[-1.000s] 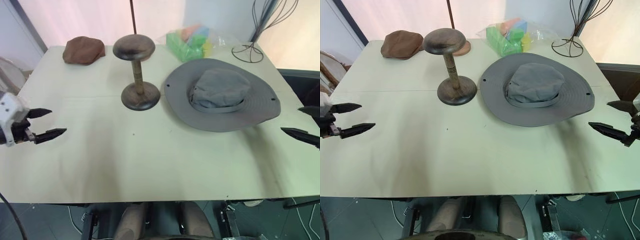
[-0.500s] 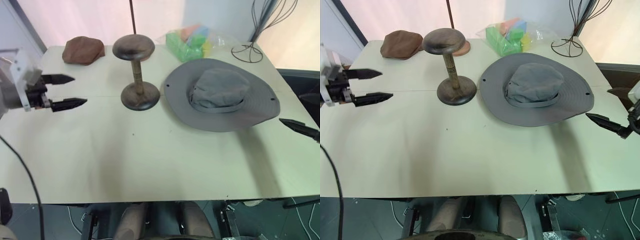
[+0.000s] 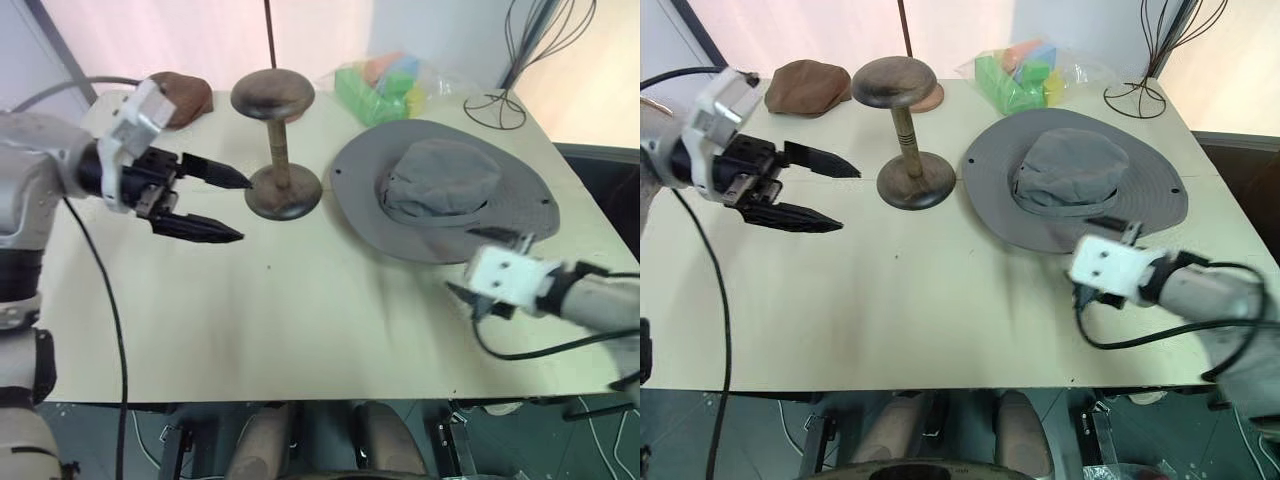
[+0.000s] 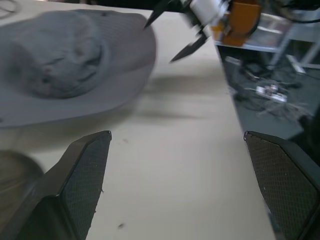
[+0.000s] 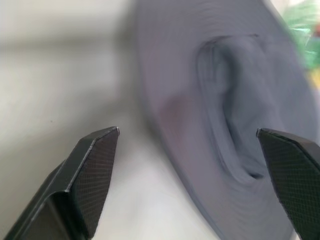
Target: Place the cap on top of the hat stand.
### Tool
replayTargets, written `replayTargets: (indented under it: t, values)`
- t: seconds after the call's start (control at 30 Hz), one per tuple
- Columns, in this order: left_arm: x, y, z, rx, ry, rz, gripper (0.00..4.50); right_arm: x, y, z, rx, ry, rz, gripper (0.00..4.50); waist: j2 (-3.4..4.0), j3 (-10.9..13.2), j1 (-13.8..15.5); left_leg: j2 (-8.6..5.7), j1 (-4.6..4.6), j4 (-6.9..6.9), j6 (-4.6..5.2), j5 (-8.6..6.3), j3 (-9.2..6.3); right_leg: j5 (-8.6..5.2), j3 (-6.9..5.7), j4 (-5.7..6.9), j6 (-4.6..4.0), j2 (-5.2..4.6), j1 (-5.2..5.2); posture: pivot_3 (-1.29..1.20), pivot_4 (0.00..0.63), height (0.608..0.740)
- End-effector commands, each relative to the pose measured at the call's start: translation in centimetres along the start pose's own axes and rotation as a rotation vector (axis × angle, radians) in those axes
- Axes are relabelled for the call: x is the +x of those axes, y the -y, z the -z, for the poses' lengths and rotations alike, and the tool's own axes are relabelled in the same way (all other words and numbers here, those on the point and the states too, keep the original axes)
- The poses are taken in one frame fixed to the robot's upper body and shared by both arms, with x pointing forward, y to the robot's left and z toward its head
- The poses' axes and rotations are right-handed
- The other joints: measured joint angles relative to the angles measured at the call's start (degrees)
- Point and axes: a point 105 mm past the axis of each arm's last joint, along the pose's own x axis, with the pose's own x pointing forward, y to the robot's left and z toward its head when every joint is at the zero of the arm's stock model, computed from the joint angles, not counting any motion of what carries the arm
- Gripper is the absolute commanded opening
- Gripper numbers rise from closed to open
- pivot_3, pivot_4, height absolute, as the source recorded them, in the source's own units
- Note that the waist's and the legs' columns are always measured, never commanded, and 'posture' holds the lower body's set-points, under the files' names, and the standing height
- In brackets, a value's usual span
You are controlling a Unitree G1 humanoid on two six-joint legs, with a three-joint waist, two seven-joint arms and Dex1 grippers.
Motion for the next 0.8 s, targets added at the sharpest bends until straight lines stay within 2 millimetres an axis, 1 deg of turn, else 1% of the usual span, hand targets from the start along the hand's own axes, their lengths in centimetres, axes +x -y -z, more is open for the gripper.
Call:
replayTargets:
  t: [0.03,0.07,0.17,0.3,0.43,0.5,0.57,0.67,0.7,0.77,0.8]
  values:
    - [0.2,-0.9,0.0,0.057,-0.026,-0.036,4.46,2.8,-0.5,0.7,-0.047,-0.047,0.083,4.5,0.04,0.0,-0.1,0.0,-0.02,0.0,0.0,0.01,0.02,0.0,0.02,0.02,0.0,0.01,-0.02,0.0,0.15,0.735]
    - [0.2,-1.1,0.0,0.06,-0.021,-0.045,4.46,3.5,-0.6,0.7,-0.04,-0.051,0.097,4.5,0.03,0.0,-0.2,0.0,-0.01,-0.01,-0.03,0.04,0.04,0.01,0.04,0.06,0.02,0.05,-0.05,0.0,0.15,0.735]
    - [0.2,-1.5,-0.3,0.068,0.007,-0.065,4.46,5.1,0.4,1.1,-0.014,-0.07,0.167,4.5,-0.01,0.0,-0.2,0.04,0.0,-0.01,-0.1,0.09,0.02,0.11,0.05,0.2,0.2,0.14,-0.1,0.0,0.15,0.735]
    - [0.3,-1.5,-0.9,0.068,0.04,-0.06,4.46,6.5,1.1,1.3,-0.021,-0.064,0.182,4.5,-0.04,0.0,-0.1,0.06,0.02,0.01,-0.11,0.1,0.0,0.12,0.01,0.25,0.22,0.19,-0.09,0.0,0.15,0.735]
    - [0.6,-1.5,-1.0,0.075,0.045,-0.058,4.46,7.8,1.8,1.6,-0.029,-0.054,0.193,4.5,-0.04,0.0,-0.2,0.05,0.08,0.03,-0.11,0.1,0.0,0.14,0.0,0.25,0.21,0.2,0.0,0.0,0.15,0.735]
    - [0.6,-1.5,-1.1,0.076,0.047,-0.06,4.5,8.0,2.3,1.5,-0.009,-0.044,0.199,3.99,-0.04,0.0,-0.2,0.05,0.1,0.03,-0.12,0.1,0.0,0.14,0.0,0.32,0.21,0.22,-0.01,0.0,0.15,0.735]
    - [0.6,-1.5,-1.1,0.076,0.049,-0.061,4.5,8.1,2.6,1.5,0.004,-0.034,0.205,3.29,-0.04,0.0,-0.2,0.05,0.1,0.03,-0.13,0.11,0.0,0.14,0.01,0.42,0.21,0.23,-0.06,0.0,0.15,0.735]
    - [0.6,-1.4,-1.1,0.076,0.048,-0.066,4.5,8.0,2.9,1.3,0.013,-0.026,0.21,1.65,-0.04,0.0,-0.1,0.05,0.09,0.03,-0.16,0.13,0.0,0.13,0.01,0.56,0.21,0.23,-0.13,0.0,0.15,0.735]
    - [0.6,-1.4,-1.1,0.076,0.048,-0.067,4.5,7.9,2.9,1.2,0.02,-0.021,0.206,1.22,-0.04,0.0,-0.2,0.05,0.09,0.03,-0.17,0.14,0.0,0.13,0.01,0.58,0.21,0.24,-0.15,0.0,0.15,0.735]
    - [0.6,-1.4,-1.1,0.073,0.05,-0.07,4.5,7.7,3.0,1.0,0.056,-0.007,0.208,0.16,-0.04,0.0,-0.2,0.05,0.09,0.03,-0.18,0.15,0.0,0.13,0.01,0.62,0.2,0.25,-0.17,0.0,0.15,0.735]
    - [0.5,-1.3,-1.1,0.071,0.052,-0.071,4.5,7.6,3.1,0.8,0.091,0.002,0.215,0.02,-0.04,0.0,-0.2,0.05,0.09,0.03,-0.18,0.15,0.0,0.12,0.01,0.63,0.2,0.26,-0.17,0.0,0.15,0.735]
